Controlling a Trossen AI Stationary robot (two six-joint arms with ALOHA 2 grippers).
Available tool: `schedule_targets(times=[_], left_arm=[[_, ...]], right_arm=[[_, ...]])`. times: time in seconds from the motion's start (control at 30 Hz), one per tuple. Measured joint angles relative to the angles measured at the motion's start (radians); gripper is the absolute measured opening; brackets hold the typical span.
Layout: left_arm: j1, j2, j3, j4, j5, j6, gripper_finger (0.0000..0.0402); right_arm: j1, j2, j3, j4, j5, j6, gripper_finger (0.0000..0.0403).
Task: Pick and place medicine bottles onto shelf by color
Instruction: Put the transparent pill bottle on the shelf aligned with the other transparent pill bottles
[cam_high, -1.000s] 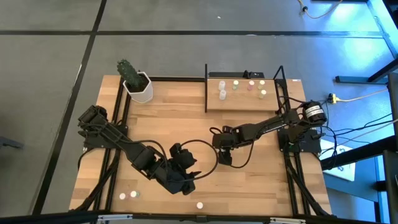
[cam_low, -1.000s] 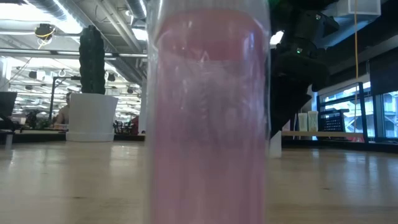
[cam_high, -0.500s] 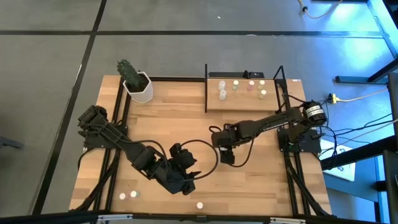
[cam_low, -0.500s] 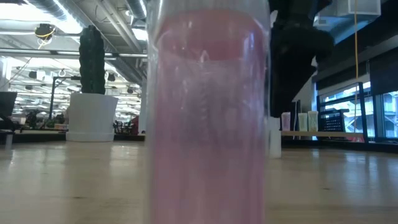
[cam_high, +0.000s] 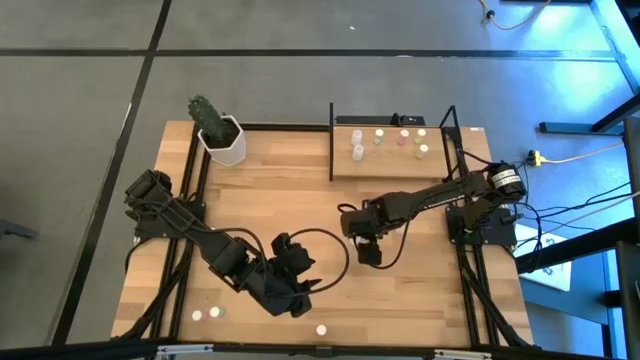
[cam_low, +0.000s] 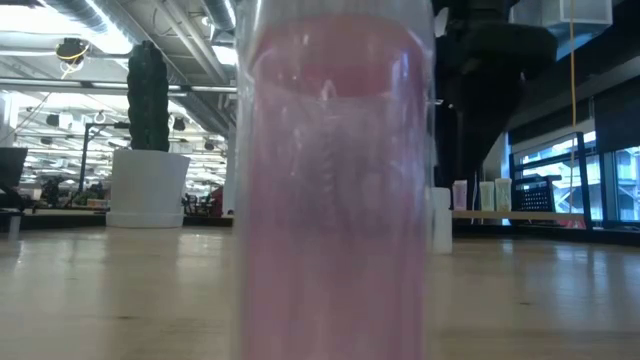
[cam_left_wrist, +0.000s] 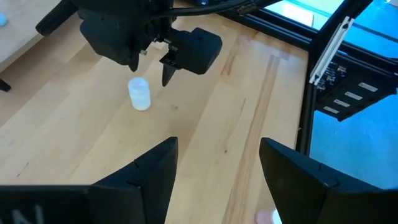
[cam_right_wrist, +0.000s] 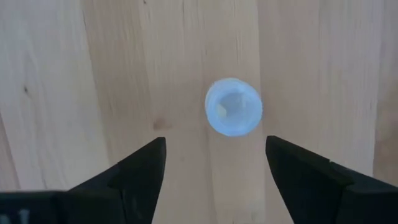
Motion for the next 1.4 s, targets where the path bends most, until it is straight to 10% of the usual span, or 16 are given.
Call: schedule_targets(times=[0.43,1.4], left_arm=[[0.001,0.000,0.000,0.000,0.000,0.000,0.0220],[0.001,0.000,0.000,0.001,0.000,0.000,0.0220]], right_arm=[[-0.002,0.000,-0.009,0.099,0.143,-0.100,0.0276],[-0.026,0.001,-0.090,0.218,0.098,-0.125,0.0276]])
